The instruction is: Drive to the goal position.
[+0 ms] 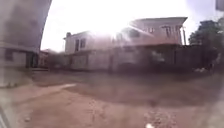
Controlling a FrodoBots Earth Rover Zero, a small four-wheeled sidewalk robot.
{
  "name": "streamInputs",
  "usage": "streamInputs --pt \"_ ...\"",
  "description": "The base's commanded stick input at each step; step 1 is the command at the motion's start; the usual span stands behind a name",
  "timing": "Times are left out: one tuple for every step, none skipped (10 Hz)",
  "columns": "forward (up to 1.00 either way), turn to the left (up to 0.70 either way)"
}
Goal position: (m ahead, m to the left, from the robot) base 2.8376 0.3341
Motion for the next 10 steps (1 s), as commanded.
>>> streamInputs --pt "0.70 0.38" --pt "0.70 0.35" --pt "0.70 0.33" --pt "0.70 0.31" --pt "0.70 0.31" --pt "0.70 0.31" --pt "0.70 0.30" --pt "0.70 0.20" --pt "0.70 0.06" --pt "0.70 -0.08"
